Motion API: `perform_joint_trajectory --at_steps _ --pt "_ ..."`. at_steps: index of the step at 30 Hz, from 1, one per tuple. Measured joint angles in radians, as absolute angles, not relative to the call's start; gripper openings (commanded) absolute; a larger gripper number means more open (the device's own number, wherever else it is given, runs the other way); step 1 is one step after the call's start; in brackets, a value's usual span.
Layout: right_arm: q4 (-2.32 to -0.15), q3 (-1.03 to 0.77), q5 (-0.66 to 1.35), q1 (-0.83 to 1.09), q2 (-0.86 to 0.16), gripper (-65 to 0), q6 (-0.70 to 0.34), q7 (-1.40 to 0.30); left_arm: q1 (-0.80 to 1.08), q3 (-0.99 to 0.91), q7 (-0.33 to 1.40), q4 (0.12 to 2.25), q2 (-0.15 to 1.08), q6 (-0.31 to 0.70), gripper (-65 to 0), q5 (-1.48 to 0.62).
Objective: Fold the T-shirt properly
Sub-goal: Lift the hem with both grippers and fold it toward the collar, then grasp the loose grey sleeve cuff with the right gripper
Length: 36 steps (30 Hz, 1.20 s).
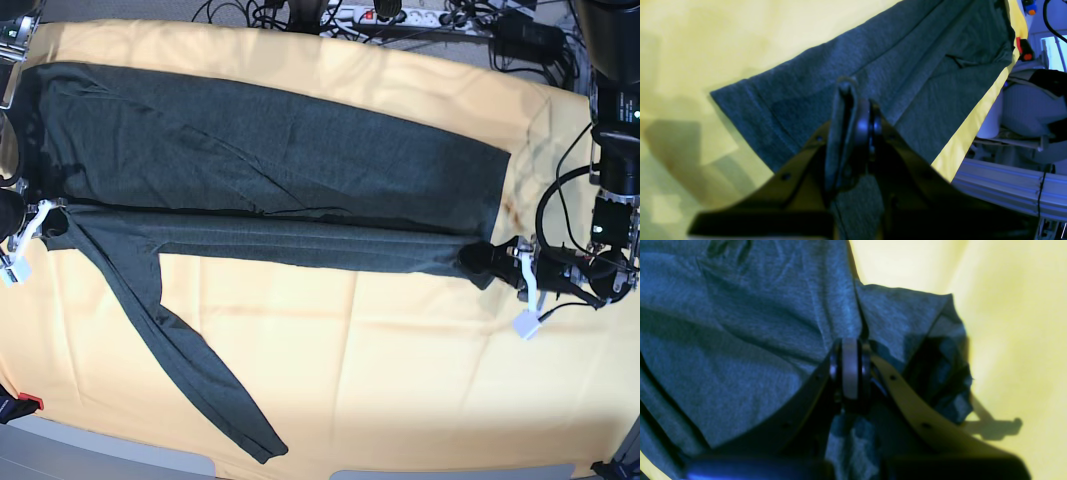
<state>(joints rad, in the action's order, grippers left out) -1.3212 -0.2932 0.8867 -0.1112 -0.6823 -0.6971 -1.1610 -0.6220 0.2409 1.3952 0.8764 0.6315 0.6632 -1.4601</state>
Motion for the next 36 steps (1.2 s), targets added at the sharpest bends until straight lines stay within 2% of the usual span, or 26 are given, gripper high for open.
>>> perform_joint_trajectory --at_steps 6,16,18,19,20,21,22,23,24,30,36 --pt "-1.33 -0.293 0.914 -0.111 -0.693 -65.0 -0.697 -1.183 -0.557 0.241 1.396 0.876 0.627 0.672 -65.0 -1.459" --pt "-1.33 -0.293 0.916 -0.111 -0.693 -65.0 -0.697 -1.198 -0.559 0.241 1.396 0.876 0.63 0.673 -64.6 -1.46" --pt "-1.33 -0.293 0.916 -0.111 -0.693 -65.0 -0.697 -1.198 -0.56 0.241 1.395 0.876 0.629 0.677 -46.8 -1.46" --pt "-1.33 -0.293 0.916 -0.111 -0.693 -60.3 -0.697 -1.198 -0.56 0.241 1.396 0.876 0.629 0.682 -37.8 -1.46" --pt "-1.33 -0.293 0.913 -0.11 -0.696 -51.9 -0.698 -1.198 -0.56 0.241 1.396 0.876 0.629 0.682 -30.5 -1.459" --pt "-1.33 -0.293 0.905 -0.11 -0.698 -42.8 -0.697 -1.196 -0.559 0.241 1.396 0.876 0.63 0.681 -27.4 -1.46" --pt "-1.33 -0.293 0.905 -0.11 -0.704 -34.3 -0.697 -1.198 -0.56 0.241 1.396 0.876 0.63 0.678 -27.3 -1.46" --pt "-1.33 -0.292 0.905 -0.11 -0.71 -28.6 -0.697 -1.2 -0.56 0.241 1.396 0.876 0.63 0.677 -27.3 -1.46" --pt "-1.33 -0.292 0.905 -0.11 -0.716 -26.6 -0.697 -1.2 -0.56 0.241 1.396 0.876 0.63 0.678 -27.3 -1.46" --pt "-1.33 -0.292 0.923 -0.121 -0.77 -26.7 -0.697 -1.187 -0.559 0.241 1.378 0.876 0.63 0.677 -27.4 -1.46" --pt "-1.333 -0.292 1.004 -0.147 -0.758 -26.7 -0.697 -0.986 -0.559 0.241 1.358 0.876 0.63 0.678 -27.4 -1.459"
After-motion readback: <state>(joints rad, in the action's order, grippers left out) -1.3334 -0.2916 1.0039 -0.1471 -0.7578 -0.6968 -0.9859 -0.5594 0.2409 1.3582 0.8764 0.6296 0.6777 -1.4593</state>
